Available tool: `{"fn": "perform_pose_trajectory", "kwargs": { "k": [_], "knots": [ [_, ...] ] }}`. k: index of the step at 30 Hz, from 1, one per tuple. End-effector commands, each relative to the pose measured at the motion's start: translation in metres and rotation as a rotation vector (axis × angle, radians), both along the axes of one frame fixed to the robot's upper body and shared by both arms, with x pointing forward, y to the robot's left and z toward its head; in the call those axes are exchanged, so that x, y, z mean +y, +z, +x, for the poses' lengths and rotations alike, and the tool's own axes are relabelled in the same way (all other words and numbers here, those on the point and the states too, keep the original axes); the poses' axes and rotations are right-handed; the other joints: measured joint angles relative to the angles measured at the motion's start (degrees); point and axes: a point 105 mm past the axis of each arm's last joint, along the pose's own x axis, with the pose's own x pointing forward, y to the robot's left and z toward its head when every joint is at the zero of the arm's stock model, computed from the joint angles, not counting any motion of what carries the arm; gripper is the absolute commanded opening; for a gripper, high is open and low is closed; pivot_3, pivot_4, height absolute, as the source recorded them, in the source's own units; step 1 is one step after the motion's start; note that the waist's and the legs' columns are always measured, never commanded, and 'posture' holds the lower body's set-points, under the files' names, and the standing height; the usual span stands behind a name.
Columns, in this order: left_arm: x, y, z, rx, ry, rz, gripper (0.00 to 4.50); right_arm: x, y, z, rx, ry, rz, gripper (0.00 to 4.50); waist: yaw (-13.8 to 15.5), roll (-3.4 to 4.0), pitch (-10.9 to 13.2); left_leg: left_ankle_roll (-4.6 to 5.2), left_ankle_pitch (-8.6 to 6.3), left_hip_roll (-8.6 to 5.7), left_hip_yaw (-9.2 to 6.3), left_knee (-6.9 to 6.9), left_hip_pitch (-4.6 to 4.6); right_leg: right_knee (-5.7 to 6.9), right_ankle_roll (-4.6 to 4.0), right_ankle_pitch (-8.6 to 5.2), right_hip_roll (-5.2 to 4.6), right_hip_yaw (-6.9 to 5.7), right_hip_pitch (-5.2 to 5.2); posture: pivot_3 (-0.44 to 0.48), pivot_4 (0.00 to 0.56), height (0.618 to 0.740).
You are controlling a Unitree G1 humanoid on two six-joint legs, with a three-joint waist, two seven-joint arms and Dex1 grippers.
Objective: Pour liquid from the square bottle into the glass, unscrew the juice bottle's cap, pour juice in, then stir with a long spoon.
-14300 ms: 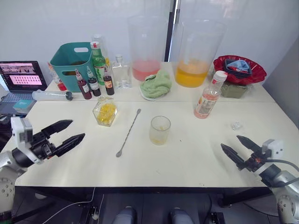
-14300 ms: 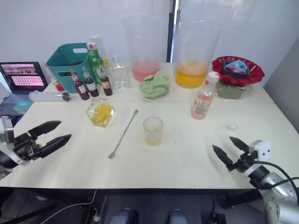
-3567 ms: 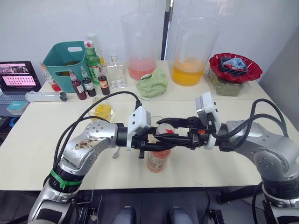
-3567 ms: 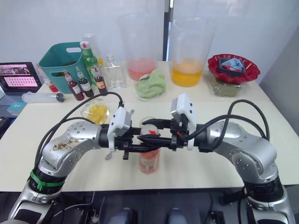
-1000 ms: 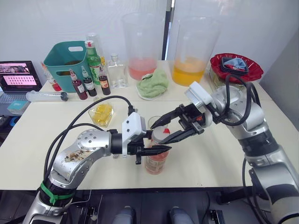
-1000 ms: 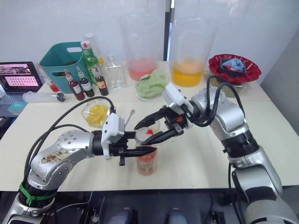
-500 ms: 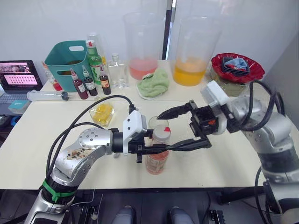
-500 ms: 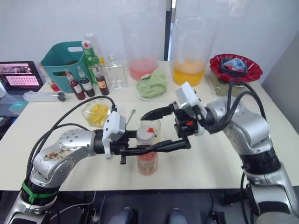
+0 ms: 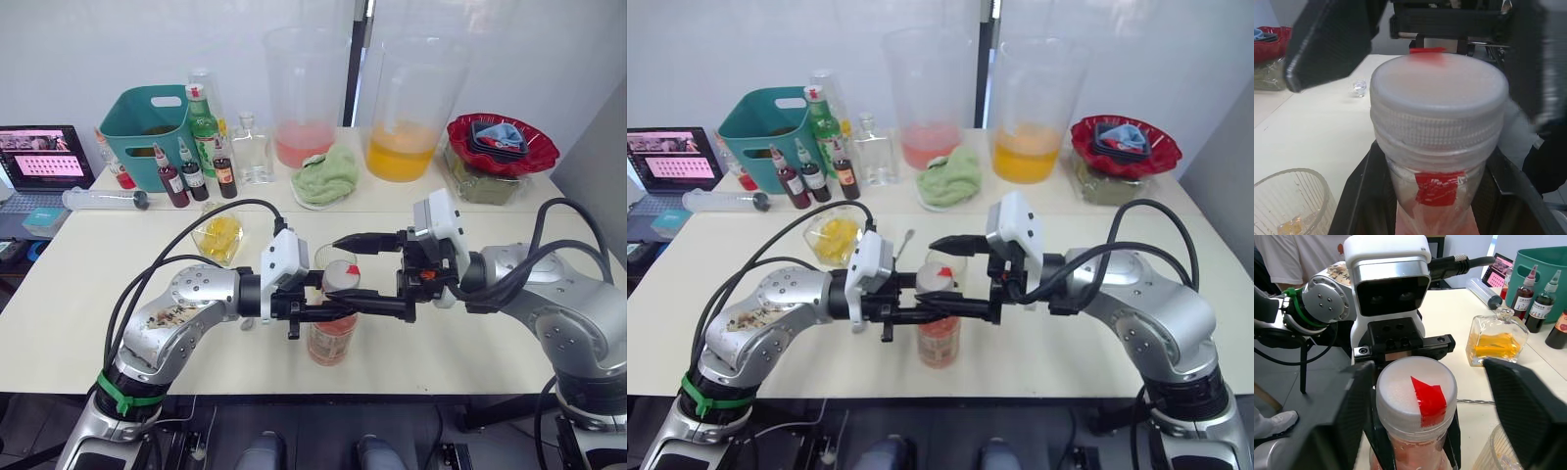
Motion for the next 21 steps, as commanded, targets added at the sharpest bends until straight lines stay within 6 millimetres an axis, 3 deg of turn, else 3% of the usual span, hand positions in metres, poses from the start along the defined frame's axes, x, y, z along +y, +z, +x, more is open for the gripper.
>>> {"fn": "perform_pose_trajectory", "kwargs": {
  "k": [1, 3, 4, 11, 14, 18, 21],
  "knots": [
    [-0.006, -0.006, -0.008, 0.032, -0.055, 0.013, 1.43, 0.000, 0.006, -0.005, -0.019, 0.017, 0.011, 2.30, -0.04, 0.00, 0.00, 0.00, 0.00, 0.00, 0.01, 0.00, 0.01, 0.00, 0.00, 0.00, 0.00, 0.00, 0.01, 0.000, 0.150, 0.740],
    [-0.005, -0.007, -0.008, 0.026, -0.045, 0.015, 1.43, 0.001, 0.004, -0.007, -0.003, 0.058, -0.003, 1.70, -0.04, 0.00, 0.00, 0.00, 0.00, 0.01, 0.01, 0.00, 0.02, -0.01, 0.00, 0.00, 0.01, 0.00, 0.02, 0.000, 0.150, 0.740],
    [-0.004, -0.007, -0.008, 0.025, -0.041, 0.016, 1.43, 0.001, 0.002, -0.007, 0.000, 0.080, -0.015, 1.66, -0.04, 0.00, 0.00, 0.00, 0.00, 0.01, 0.01, 0.00, 0.04, -0.01, 0.00, 0.00, 0.01, 0.00, 0.04, 0.000, 0.150, 0.740],
    [-0.002, -0.007, -0.012, 0.026, 0.001, 0.015, 1.43, 0.000, 0.006, -0.006, -0.037, 0.285, -0.075, 1.66, -0.20, 0.00, 0.00, 0.01, 0.00, 0.04, 0.02, -0.01, 0.14, -0.13, 0.02, -0.01, 0.04, -0.03, 0.19, 0.000, 0.150, 0.740],
    [-0.001, -0.006, -0.013, 0.022, 0.018, 0.015, 1.43, 0.001, 0.002, -0.005, -0.081, 0.452, -0.124, 1.66, -0.41, 0.00, 0.00, 0.01, -0.01, 0.04, 0.02, -0.02, 0.13, -0.16, 0.01, -0.01, 0.04, -0.05, 0.20, 0.000, 0.150, 0.740],
    [0.000, -0.007, -0.017, 0.024, 0.022, 0.024, 1.43, 0.004, 0.002, 0.002, -0.149, 0.638, -0.157, 1.66, -0.70, 0.00, 0.00, 0.02, -0.01, 0.08, 0.01, -0.07, 0.16, -0.30, 0.01, -0.01, 0.09, -0.06, 0.26, 0.000, 0.150, 0.740],
    [0.000, -0.008, -0.018, 0.027, 0.019, 0.029, 1.43, 0.007, 0.006, 0.010, -0.149, 0.682, -0.188, 1.66, -0.74, 0.01, 0.00, 0.01, -0.01, 0.09, 0.00, -0.10, 0.17, -0.32, 0.01, -0.01, 0.09, -0.06, 0.24, 0.000, 0.150, 0.740]
  ]
}}
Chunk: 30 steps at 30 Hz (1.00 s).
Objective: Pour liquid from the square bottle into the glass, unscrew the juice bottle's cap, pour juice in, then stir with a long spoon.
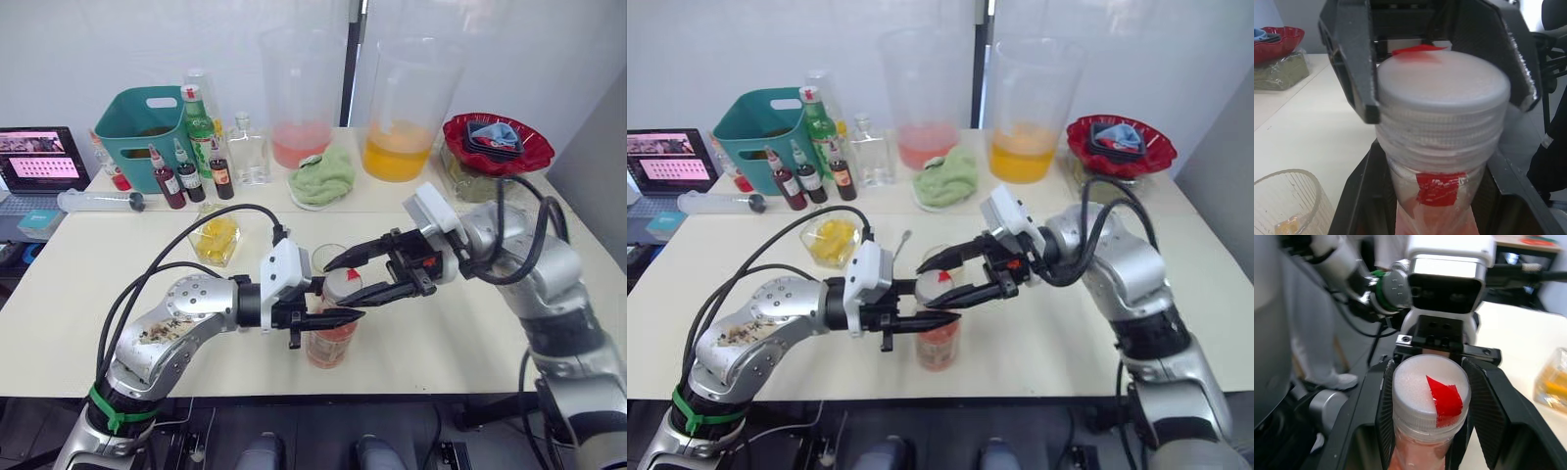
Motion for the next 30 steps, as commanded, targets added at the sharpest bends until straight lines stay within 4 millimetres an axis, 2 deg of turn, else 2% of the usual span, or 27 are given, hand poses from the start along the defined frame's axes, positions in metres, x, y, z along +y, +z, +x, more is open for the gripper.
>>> {"fn": "perform_pose_trajectory", "kwargs": {
  "k": [1, 2, 4, 9, 12, 15, 17, 21, 30],
  "knots": [
    [-0.002, -0.006, -0.005, 0.058, -0.027, 0.008, 1.43, 0.003, 0.007, -0.002, -0.060, 0.106, -0.038, 1.66, 0.01, 0.00, 0.00, 0.00, 0.00, 0.00, -0.03, -0.02, 0.01, 0.01, -0.01, 0.00, 0.00, -0.02, 0.00, 0.000, 0.150, 0.740],
    [-0.002, -0.006, -0.005, 0.058, -0.026, 0.007, 1.43, 0.004, 0.010, 0.001, -0.061, 0.107, -0.040, 1.66, 0.00, 0.00, 0.00, 0.00, 0.00, 0.00, -0.05, -0.03, 0.01, -0.01, -0.01, 0.00, -0.01, -0.02, -0.01, 0.000, 0.150, 0.740],
    [-0.002, -0.006, -0.004, 0.058, -0.025, 0.006, 1.43, 0.003, 0.015, 0.004, -0.063, 0.108, -0.040, 2.72, 0.02, 0.00, 0.00, 0.00, 0.00, 0.01, -0.10, -0.05, -0.01, -0.01, -0.01, 0.01, -0.02, 0.00, -0.04, 0.000, 0.150, 0.740],
    [-0.003, -0.006, -0.002, 0.060, -0.025, 0.002, 1.43, -0.003, 0.023, 0.003, -0.043, 0.092, -0.036, 4.38, 0.16, 0.00, 0.00, -0.01, 0.00, -0.02, -0.18, -0.06, -0.04, -0.02, -0.01, 0.01, -0.06, 0.00, -0.05, 0.000, 0.150, 0.740],
    [-0.004, -0.006, -0.002, 0.063, -0.033, 0.000, 1.43, -0.012, 0.027, 0.001, -0.023, 0.051, -0.019, 4.47, 0.19, 0.00, 0.00, -0.01, 0.00, -0.01, -0.24, -0.07, -0.03, -0.03, -0.01, 0.01, -0.05, 0.02, -0.06, 0.000, 0.150, 0.740],
    [-0.005, -0.007, 0.000, 0.074, -0.051, -0.004, 1.43, -0.027, 0.032, -0.003, -0.002, -0.171, 0.078, 4.47, 1.29, -0.02, 0.00, -0.01, -0.01, -0.02, -0.29, -0.05, -0.11, -0.04, -0.01, 0.01, -0.09, -0.11, -0.03, 0.000, 0.150, 0.740],
    [-0.006, -0.008, 0.001, 0.077, -0.058, -0.007, 1.43, -0.029, 0.031, -0.007, -0.001, -0.249, 0.114, 4.47, 1.45, -0.01, 0.00, 0.00, -0.01, -0.03, -0.35, -0.06, -0.16, -0.06, 0.01, 0.01, -0.17, -0.05, -0.09, 0.000, 0.150, 0.740],
    [-0.008, -0.008, 0.005, 0.087, -0.082, -0.028, 1.43, -0.025, 0.021, -0.024, 0.024, -0.421, 0.172, 4.47, 1.40, 0.00, -0.01, 0.00, -0.01, -0.05, -0.31, -0.07, -0.09, -0.05, 0.01, 0.02, -0.10, 0.02, -0.07, 0.000, 0.150, 0.740],
    [-0.014, -0.008, 0.005, 0.083, -0.133, -0.026, 1.43, -0.013, 0.008, -0.029, 0.067, -0.617, 0.205, 4.47, 1.59, 0.00, -0.02, -0.02, 0.01, -0.09, -0.03, 0.05, -0.05, -0.13, 0.05, 0.00, -0.10, 0.02, 0.12, 0.000, 0.150, 0.740]
  ]
}}
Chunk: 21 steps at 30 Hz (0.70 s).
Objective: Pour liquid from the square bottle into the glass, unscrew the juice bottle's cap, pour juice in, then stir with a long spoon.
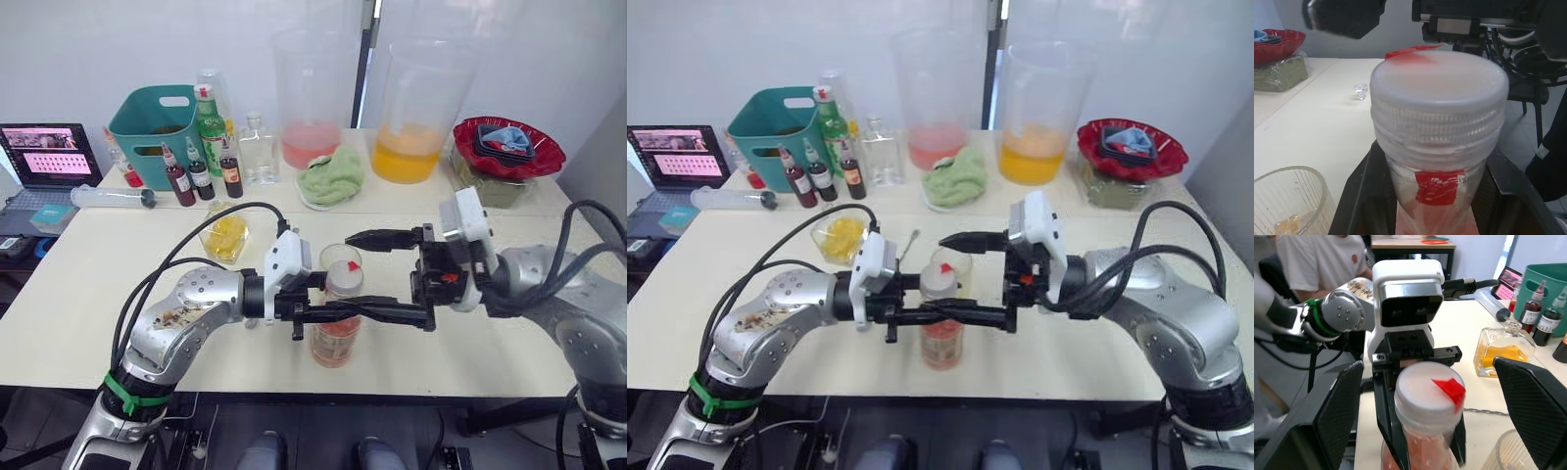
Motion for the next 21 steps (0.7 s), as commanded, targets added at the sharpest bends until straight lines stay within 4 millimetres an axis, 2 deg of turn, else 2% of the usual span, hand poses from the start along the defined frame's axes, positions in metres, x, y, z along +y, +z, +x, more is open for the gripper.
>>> {"fn": "perform_pose_trajectory", "kwargs": {
  "k": [1, 4, 8, 12, 13, 17, 21],
  "knots": [
    [-0.007, -0.006, -0.008, 0.030, -0.065, 0.010, 1.43, 0.002, 0.005, -0.004, -0.024, -0.046, 0.011, 4.47, -0.03, 0.00, 0.00, 0.00, 0.00, 0.00, 0.00, -0.01, -0.01, 0.00, 0.00, 0.00, 0.00, 0.00, 0.00, 0.000, 0.150, 0.740],
    [-0.008, -0.007, -0.008, 0.029, -0.068, 0.011, 1.43, 0.003, 0.001, -0.002, -0.003, -0.076, 0.004, 4.47, -0.05, 0.00, 0.00, 0.01, 0.00, 0.00, 0.00, -0.02, -0.01, 0.01, 0.00, 0.00, 0.01, -0.01, -0.02, 0.000, 0.150, 0.740],
    [-0.007, -0.007, -0.008, 0.028, -0.064, 0.013, 1.43, 0.002, -0.002, 0.003, 0.004, -0.088, -0.019, 3.41, -0.04, 0.00, 0.00, 0.01, 0.00, -0.01, 0.00, -0.02, -0.02, 0.00, 0.01, 0.00, 0.00, -0.01, 0.00, 0.000, 0.150, 0.740],
    [-0.006, -0.007, -0.007, 0.028, -0.047, 0.012, 1.43, 0.004, -0.002, 0.001, 0.010, -0.042, -0.024, 1.94, -0.08, 0.00, 0.00, 0.01, -0.01, 0.00, 0.01, -0.02, -0.01, 0.00, 0.01, 0.00, 0.02, -0.01, 0.00, 0.000, 0.150, 0.740],
    [-0.005, -0.006, -0.007, 0.027, -0.039, 0.013, 1.43, 0.006, -0.001, -0.001, 0.006, -0.006, -0.029, 1.70, -0.10, 0.00, 0.00, 0.01, -0.01, 0.00, 0.01, -0.02, 0.00, -0.01, 0.01, 0.00, 0.02, -0.01, 0.01, 0.000, 0.150, 0.740],
    [-0.001, -0.006, -0.007, 0.022, -0.011, 0.018, 1.43, 0.009, 0.001, -0.003, -0.013, 0.117, -0.047, 1.68, -0.19, 0.00, 0.00, 0.01, 0.00, 0.03, 0.04, -0.01, 0.02, -0.02, 0.01, 0.00, 0.05, 0.00, 0.01, 0.000, 0.150, 0.740],
    [0.006, -0.006, -0.010, 0.020, 0.026, 0.032, 1.43, 0.011, -0.011, 0.000, -0.069, 0.386, -0.186, 1.68, -0.99, 0.00, 0.00, 0.01, 0.00, 0.04, 0.09, -0.01, 0.04, -0.03, 0.01, 0.00, 0.07, 0.01, 0.00, 0.000, 0.150, 0.740]
  ]
}}
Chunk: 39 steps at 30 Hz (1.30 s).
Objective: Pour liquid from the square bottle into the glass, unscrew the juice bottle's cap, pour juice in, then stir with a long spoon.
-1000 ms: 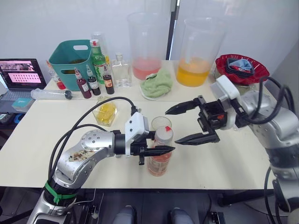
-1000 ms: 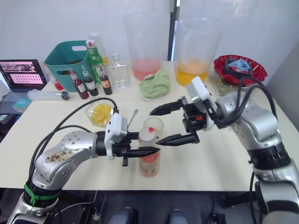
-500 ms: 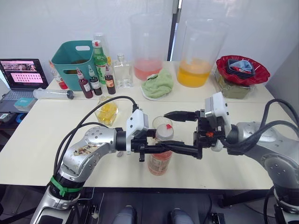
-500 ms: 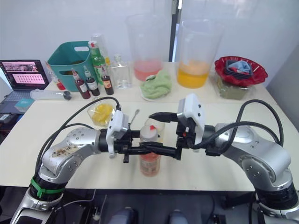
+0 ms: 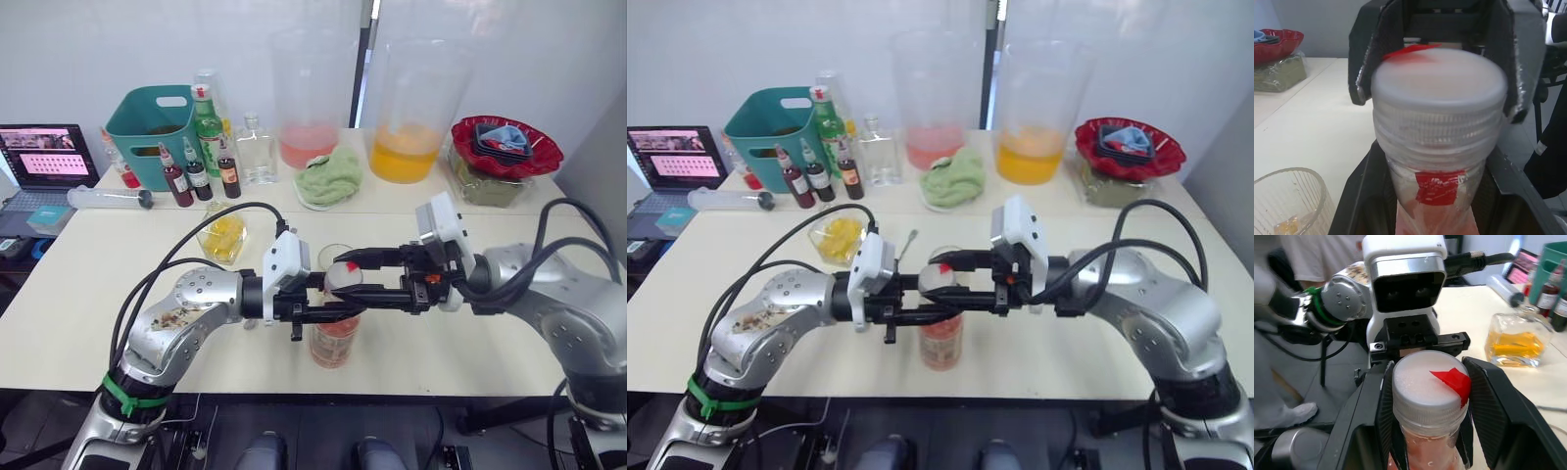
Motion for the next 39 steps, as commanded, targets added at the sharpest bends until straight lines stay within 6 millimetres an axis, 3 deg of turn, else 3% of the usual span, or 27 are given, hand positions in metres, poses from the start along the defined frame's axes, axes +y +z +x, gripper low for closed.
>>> {"fn": "perform_pose_trajectory", "kwargs": {
  "k": [1, 7, 9, 14, 20, 23, 28, 33, 38, 39],
  "knots": [
    [0.002, -0.008, -0.007, 0.048, 0.011, 0.028, 1.43, 0.005, -0.002, -0.008, -0.080, 0.277, -0.090, 1.68, -0.47, 0.00, 0.00, 0.00, 0.00, 0.02, 0.00, -0.02, 0.03, 0.00, 0.00, 0.00, 0.03, 0.00, 0.01, 0.000, 0.150, 0.740],
    [0.010, -0.010, -0.016, 0.062, 0.050, 0.039, 1.43, 0.016, 0.007, 0.008, -0.115, 0.520, -0.154, 1.68, -1.22, 0.00, 0.00, 0.01, -0.01, 0.07, -0.09, -0.12, 0.10, 0.07, -0.02, 0.01, 0.08, 0.00, -0.04, 0.000, 0.150, 0.740],
    [0.010, -0.009, -0.015, 0.056, 0.062, 0.038, 1.43, 0.019, 0.012, 0.014, -0.118, 0.528, -0.152, 2.73, -1.18, 0.00, 0.00, 0.01, -0.01, 0.07, -0.16, -0.16, 0.07, 0.07, -0.03, 0.02, 0.07, -0.01, -0.09, 0.000, 0.150, 0.740],
    [0.009, -0.008, -0.015, 0.060, 0.071, 0.028, 1.43, 0.020, 0.018, 0.018, -0.121, 0.541, -0.158, 4.46, -1.00, 0.00, 0.00, 0.00, -0.03, 0.03, -0.44, -0.17, 0.00, 0.06, -0.04, 0.02, -0.02, 0.03, -0.17, 0.000, 0.150, 0.740],
    [0.007, -0.009, -0.012, 0.063, 0.054, 0.019, 1.43, -0.003, 0.036, 0.016, -0.103, 0.406, -0.084, 4.49, -0.78, 0.00, 0.00, 0.00, -0.03, 0.02, -0.47, -0.17, -0.02, 0.07, -0.04, 0.02, -0.02, 0.03, -0.19, 0.000, 0.150, 0.740],
    [0.001, -0.010, -0.014, 0.074, 0.019, 0.013, 1.43, -0.011, 0.033, 0.008, -0.115, 0.288, -0.045, 4.49, -0.40, 0.00, -0.01, -0.01, -0.03, 0.02, -0.53, -0.16, -0.05, 0.05, -0.04, 0.02, -0.04, 0.02, -0.17, 0.000, 0.150, 0.740],
    [-0.003, -0.011, -0.010, 0.069, -0.018, 0.021, 1.43, -0.004, 0.026, -0.006, -0.099, 0.090, 0.042, 4.49, -0.44, 0.00, -0.01, -0.01, -0.04, 0.00, -0.51, -0.16, -0.04, 0.08, -0.03, 0.02, -0.03, 0.04, -0.16, 0.000, 0.150, 0.740],
    [-0.009, -0.012, -0.011, 0.082, -0.067, 0.017, 1.43, -0.002, 0.018, -0.003, -0.067, -0.102, 0.071, 4.49, 0.04, 0.00, -0.01, -0.02, -0.03, -0.03, -0.51, -0.09, -0.01, 0.06, -0.02, 0.01, -0.04, 0.01, -0.03, 0.000, 0.150, 0.740],
    [-0.012, -0.012, -0.008, 0.079, -0.093, 0.017, 1.43, 0.000, 0.014, -0.007, -0.036, -0.158, 0.092, 4.49, 0.55, 0.00, -0.01, -0.01, -0.03, -0.09, -0.28, -0.06, -0.02, 0.03, 0.00, 0.02, -0.07, 0.03, -0.02, 0.000, 0.150, 0.740],
    [-0.012, -0.012, -0.007, 0.077, -0.093, 0.016, 1.43, 0.001, 0.013, -0.007, -0.032, -0.165, 0.088, 4.25, 0.54, 0.00, -0.01, -0.01, -0.03, -0.07, -0.20, -0.06, -0.02, 0.03, 0.00, 0.02, -0.06, 0.01, -0.02, 0.000, 0.150, 0.740]
  ]
}}
